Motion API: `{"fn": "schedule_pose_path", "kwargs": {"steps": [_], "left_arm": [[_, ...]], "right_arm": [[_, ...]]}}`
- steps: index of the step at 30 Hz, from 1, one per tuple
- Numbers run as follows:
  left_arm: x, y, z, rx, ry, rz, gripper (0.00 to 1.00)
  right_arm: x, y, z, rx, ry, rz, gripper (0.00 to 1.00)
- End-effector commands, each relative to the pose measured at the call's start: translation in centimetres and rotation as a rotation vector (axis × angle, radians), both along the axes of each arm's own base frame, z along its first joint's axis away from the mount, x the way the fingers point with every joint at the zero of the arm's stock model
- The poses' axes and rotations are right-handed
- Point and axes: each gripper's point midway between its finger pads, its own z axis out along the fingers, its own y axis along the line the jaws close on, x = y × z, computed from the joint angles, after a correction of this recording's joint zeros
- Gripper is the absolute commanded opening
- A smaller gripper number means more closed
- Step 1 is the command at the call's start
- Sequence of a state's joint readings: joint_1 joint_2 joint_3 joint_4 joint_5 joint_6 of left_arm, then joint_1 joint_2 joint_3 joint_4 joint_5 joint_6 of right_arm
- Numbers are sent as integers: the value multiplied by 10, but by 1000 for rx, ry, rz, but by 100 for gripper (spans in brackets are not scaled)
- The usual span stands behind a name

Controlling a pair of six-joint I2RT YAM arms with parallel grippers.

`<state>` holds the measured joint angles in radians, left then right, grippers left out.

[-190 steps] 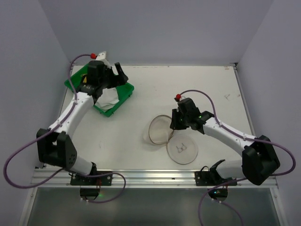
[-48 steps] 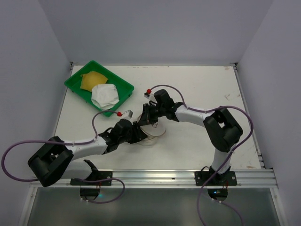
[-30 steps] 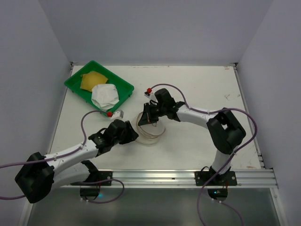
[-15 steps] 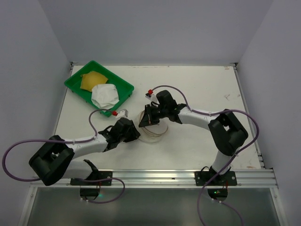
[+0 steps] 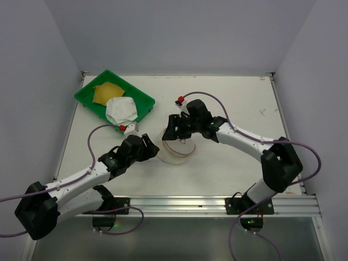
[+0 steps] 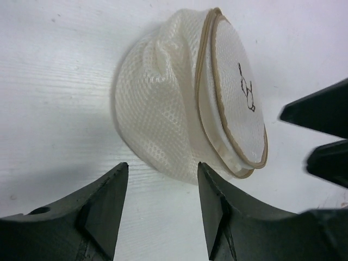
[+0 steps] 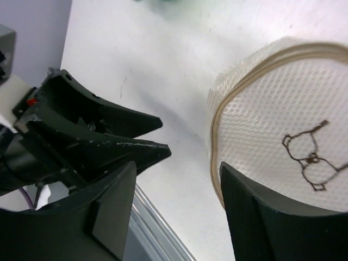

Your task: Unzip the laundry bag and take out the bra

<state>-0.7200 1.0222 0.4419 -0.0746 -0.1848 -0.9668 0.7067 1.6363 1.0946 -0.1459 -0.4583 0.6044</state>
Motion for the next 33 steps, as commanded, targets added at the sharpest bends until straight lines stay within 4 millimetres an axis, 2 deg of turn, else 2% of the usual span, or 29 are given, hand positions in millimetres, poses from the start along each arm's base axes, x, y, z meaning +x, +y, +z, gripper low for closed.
{"fn": "schedule_pose_path", "kwargs": {"steps": [1,2,3,4,7,8,9,10,11,13,15,17,18,21,22,26,31,33], "left_arm": [[6,27,22,87,-31,91,58],[7,33,28,108,-45,96,64],[14,38,48,108,-90,127,70],[11,48,49,162,-84,127,80],[21,76,79,249,-132,182,94],[25,87,87,268,-139,210,96],[27,95,102,281,-156,223,98],[28,102,110,309,-167,224,100],[30,112,120,318,-179,252,100],[28,127,141,358,-199,276,100],[20,144,164,392,-227,317,100],[9,154,183,400,-261,331,100],[1,164,194,416,-270,354,100],[-22,186,228,402,-337,410,100],[-28,191,237,401,-361,414,100],[-60,213,276,338,-472,461,100],[-86,233,282,340,-511,496,100],[-96,241,282,336,-530,511,100]], "right_arm": [[26,-25,65,-31,-218,-134,66],[27,-35,69,-58,-237,-160,70],[34,-48,76,-76,-261,-206,76],[42,-66,93,-95,-324,-286,79],[55,-116,112,-154,-372,-433,94],[55,-140,127,-167,-403,-505,97],[62,-166,135,-178,-415,-581,99],[59,-183,139,-196,-415,-619,99],[55,-205,161,-198,-475,-689,99],[49,-236,179,-238,-538,-780,99],[31,-266,202,-286,-624,-858,99],[15,-285,211,-323,-655,-901,99],[2,-299,224,-314,-694,-948,99],[-23,-318,231,-319,-741,-982,99],[-39,-327,242,-281,-787,-1003,99],[-76,-348,261,-243,-906,-1027,99],[-124,-375,282,-161,-1030,-1082,99],[-133,-378,281,-144,-1055,-1081,99]]}}
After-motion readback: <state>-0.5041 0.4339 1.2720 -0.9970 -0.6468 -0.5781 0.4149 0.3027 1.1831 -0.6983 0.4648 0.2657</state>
